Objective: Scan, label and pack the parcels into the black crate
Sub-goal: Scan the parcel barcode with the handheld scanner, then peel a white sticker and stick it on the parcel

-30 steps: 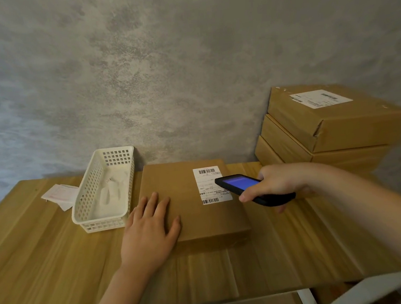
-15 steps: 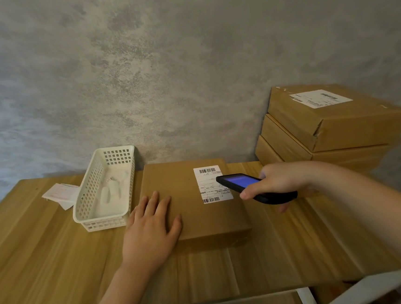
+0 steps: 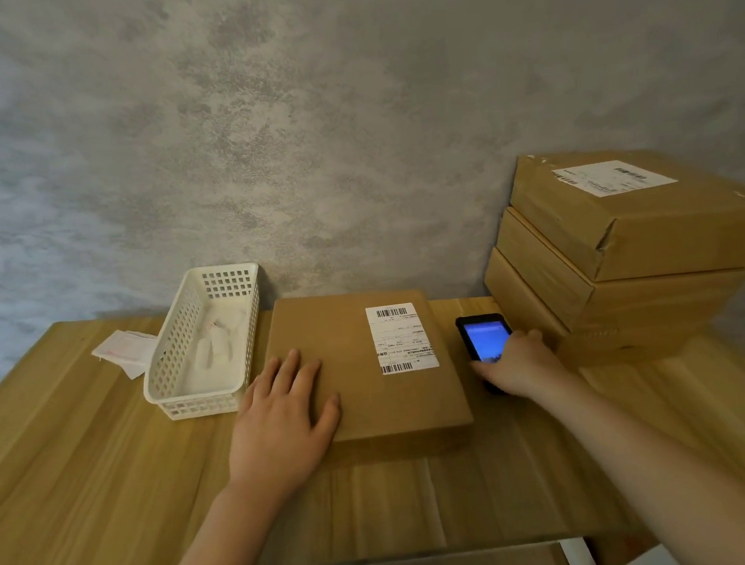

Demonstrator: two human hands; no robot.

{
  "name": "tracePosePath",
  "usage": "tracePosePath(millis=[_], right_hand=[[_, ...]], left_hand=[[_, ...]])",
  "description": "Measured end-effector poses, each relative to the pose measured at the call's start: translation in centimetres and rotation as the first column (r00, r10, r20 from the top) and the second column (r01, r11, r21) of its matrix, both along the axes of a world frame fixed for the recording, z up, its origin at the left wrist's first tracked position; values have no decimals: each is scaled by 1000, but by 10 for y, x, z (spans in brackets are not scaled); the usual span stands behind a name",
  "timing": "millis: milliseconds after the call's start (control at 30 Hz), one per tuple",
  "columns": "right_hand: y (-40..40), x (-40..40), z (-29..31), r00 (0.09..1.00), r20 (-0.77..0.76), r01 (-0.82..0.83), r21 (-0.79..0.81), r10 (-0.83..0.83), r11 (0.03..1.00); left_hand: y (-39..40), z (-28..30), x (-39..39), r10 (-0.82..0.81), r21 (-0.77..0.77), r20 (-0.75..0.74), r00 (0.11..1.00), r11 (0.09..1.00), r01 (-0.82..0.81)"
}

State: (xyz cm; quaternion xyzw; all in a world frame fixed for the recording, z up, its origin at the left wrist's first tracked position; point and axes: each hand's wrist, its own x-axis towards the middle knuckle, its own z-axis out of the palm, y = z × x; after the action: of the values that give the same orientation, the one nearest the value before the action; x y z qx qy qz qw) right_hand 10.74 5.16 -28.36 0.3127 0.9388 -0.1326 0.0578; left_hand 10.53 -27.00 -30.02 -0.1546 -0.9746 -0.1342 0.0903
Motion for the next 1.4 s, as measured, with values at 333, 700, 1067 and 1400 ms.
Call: tracePosePath(millis=[333,700,1067,1400], right_hand=[[4,-7,-29,995,97,-36,145,22,989],[-27,-8,17,900,-199,-331,271,389,904],[-188,-59,51,640,-204,-695,260,741,671],[-317,-121,38,634,-184,-729,184,751,660]], left_hand=[[2,1,1,16,8,-5,1000,1000,-16],[-7,14,-1,-36,190,78,996,982,21],[-119,28,-56,135,316,30,990,939,-137],[-260,-16,-180,341,203,258,904,896,-395]])
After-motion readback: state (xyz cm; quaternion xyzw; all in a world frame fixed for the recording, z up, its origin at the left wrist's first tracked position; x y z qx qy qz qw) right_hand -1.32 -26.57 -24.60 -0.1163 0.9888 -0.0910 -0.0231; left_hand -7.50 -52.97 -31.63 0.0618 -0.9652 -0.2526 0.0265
